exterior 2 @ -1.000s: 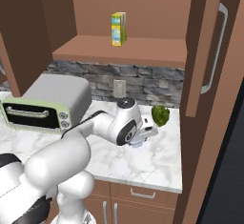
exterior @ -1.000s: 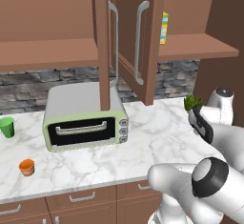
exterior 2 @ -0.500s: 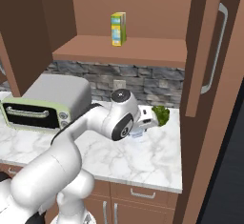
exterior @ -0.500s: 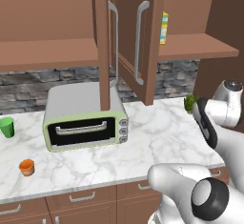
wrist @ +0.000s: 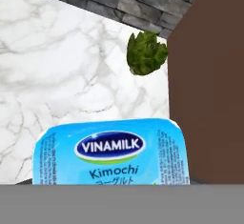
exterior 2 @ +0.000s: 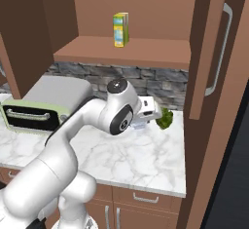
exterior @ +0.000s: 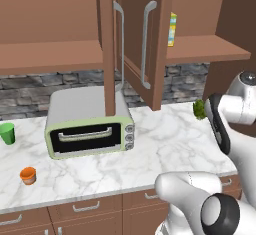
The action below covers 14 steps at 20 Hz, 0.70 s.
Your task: Pick the yogurt and jam from the counter and place them in the cabinets closest to them.
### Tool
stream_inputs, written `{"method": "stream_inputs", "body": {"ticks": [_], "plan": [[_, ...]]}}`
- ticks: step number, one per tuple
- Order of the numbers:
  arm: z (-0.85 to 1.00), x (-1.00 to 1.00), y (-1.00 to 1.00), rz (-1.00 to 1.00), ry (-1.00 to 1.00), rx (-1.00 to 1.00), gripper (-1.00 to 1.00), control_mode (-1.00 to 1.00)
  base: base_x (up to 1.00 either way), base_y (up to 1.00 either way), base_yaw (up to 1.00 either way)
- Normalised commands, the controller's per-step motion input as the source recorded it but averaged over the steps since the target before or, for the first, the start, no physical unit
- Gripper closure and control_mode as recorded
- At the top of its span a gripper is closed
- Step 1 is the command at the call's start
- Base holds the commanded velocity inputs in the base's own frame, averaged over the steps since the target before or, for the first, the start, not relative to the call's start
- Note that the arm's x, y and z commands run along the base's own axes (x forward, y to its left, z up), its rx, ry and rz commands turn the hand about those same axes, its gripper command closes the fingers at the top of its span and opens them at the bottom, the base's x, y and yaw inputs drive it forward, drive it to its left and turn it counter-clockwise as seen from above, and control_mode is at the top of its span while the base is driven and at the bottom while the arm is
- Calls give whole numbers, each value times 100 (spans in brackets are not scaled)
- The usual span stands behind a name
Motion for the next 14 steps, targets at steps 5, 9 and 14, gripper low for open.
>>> {"method": "stream_inputs", "body": {"ticks": [5, 9, 14], "plan": [[54, 0, 0, -6, -8, 0, 100, -100, 0, 0, 0], [46, 0, 0, -4, -10, 1, 100, -100, 0, 0, 0], [47, 0, 0, -2, -11, 2, 100, -100, 0, 0, 0]]}}
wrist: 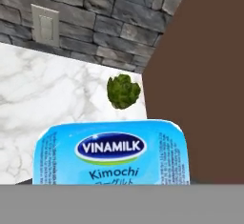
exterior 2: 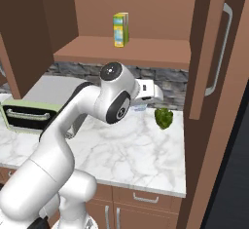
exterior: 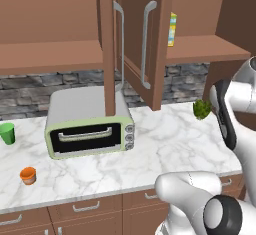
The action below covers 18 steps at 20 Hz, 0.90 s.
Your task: Pick the yogurt and jam from the counter and place them in the cabinets closest to them.
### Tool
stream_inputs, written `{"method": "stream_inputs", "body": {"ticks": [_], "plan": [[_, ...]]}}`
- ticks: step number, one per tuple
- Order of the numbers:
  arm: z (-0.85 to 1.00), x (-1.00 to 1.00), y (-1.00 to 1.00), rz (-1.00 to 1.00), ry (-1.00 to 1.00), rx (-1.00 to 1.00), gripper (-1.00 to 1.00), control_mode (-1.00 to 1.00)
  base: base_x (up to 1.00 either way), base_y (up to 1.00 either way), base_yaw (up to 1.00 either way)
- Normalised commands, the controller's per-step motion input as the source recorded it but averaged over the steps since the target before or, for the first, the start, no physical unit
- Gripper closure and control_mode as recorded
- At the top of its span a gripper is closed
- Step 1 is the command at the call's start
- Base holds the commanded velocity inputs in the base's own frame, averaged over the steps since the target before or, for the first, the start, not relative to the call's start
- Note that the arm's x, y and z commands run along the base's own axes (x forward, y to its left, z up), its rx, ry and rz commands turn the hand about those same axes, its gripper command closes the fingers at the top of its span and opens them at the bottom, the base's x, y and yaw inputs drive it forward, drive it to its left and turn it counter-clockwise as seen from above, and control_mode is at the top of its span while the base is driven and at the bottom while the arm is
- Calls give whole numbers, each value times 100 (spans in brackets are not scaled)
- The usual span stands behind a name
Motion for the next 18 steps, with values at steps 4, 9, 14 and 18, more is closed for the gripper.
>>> {"method": "stream_inputs", "body": {"ticks": [4, 9, 14, 18], "plan": [[47, 0, 0, -1, -11, 2, 100, -100, 0, 0, 0], [51, 0, 0, -1, -9, 2, 100, -100, 0, 0, 0], [50, 0, 0, -1, -8, 1, 100, -100, 0, 0, 0], [51, 1, 0, -2, -8, 1, 100, -100, 0, 0, 0]]}}
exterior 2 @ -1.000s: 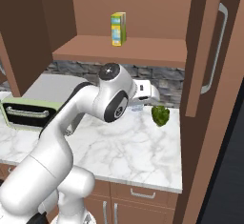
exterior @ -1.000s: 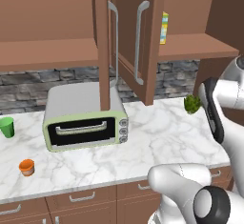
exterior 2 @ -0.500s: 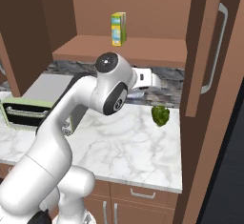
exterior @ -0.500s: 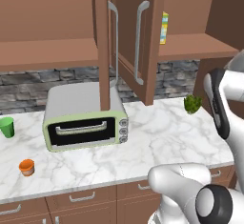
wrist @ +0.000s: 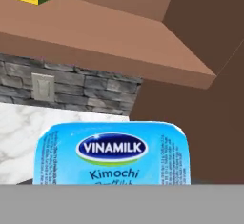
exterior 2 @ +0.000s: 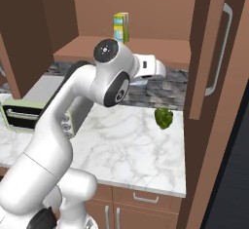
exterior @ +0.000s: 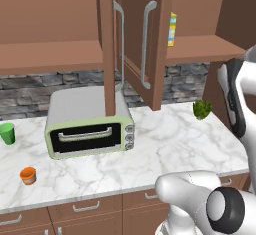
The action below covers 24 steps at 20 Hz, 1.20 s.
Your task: Pick the yogurt and jam from the counter and place them in the cabinets closest to them.
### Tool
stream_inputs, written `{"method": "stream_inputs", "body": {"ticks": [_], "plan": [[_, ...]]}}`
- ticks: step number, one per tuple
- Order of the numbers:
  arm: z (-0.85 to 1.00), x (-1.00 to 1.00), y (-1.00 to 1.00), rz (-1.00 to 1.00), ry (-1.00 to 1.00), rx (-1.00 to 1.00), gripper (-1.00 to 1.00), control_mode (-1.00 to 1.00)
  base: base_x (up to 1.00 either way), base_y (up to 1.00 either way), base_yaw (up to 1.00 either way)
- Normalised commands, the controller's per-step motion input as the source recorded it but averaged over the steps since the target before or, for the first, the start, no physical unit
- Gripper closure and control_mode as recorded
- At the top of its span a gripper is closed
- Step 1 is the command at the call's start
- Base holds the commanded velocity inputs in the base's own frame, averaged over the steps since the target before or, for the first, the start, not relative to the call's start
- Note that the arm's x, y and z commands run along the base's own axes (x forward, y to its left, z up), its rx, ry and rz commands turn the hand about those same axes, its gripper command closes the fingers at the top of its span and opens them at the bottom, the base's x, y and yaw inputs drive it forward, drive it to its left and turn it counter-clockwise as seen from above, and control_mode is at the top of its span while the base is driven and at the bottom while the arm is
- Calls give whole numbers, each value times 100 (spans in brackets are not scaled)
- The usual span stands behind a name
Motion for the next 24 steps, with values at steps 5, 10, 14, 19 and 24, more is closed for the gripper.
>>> {"method": "stream_inputs", "body": {"ticks": [5, 10, 14, 19, 24], "plan": [[47, 4, 2, -1, -7, 0, 100, -100, 0, 0, 0], [42, 9, 6, -1, -6, 0, 100, -100, 0, 0, 0], [35, 14, 9, -1, -5, 0, 100, -100, 0, 0, 0], [25, 16, 10, 0, -4, 3, 100, -100, 0, 0, 0], [20, 15, 8, 0, -3, 6, 100, -100, 0, 0, 0]]}}
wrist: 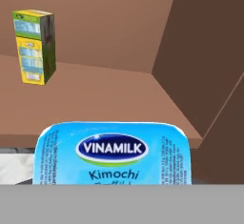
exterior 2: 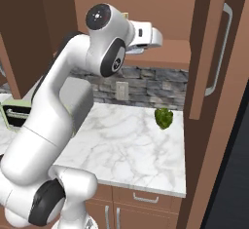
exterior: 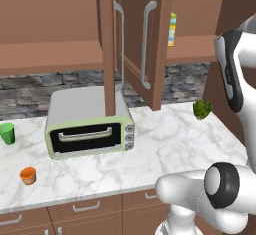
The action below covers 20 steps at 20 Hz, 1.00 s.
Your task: Pick the yogurt and jam from the counter and place them in the cabinets closest to them.
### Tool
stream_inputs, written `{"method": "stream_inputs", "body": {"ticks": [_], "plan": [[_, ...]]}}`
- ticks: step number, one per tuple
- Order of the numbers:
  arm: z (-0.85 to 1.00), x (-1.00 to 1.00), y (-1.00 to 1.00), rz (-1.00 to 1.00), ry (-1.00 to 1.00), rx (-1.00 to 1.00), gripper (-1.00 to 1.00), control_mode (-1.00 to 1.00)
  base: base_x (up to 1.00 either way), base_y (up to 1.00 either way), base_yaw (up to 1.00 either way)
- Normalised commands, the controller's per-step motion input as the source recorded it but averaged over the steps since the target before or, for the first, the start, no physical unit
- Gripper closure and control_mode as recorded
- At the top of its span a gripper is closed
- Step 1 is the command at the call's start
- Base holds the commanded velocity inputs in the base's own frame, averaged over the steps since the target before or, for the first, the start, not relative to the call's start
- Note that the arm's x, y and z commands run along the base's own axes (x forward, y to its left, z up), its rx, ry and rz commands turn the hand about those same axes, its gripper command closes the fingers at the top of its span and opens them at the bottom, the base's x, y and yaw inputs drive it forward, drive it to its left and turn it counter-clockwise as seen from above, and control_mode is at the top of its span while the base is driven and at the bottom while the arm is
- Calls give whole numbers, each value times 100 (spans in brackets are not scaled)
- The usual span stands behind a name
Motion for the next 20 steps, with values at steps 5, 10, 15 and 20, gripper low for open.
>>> {"method": "stream_inputs", "body": {"ticks": [5, 10, 15, 20], "plan": [[9, 8, 1, 0, -2, 9, 100, -100, 0, 0, 0], [2, 0, 0, 0, -3, 3, 100, -100, 0, 0, 0], [-2, 0, 0, 0, 0, 0, 100, -100, 0, 0, 0], [-7, 7, 1, 0, 2, 3, 100, -100, 0, 0, 0]]}}
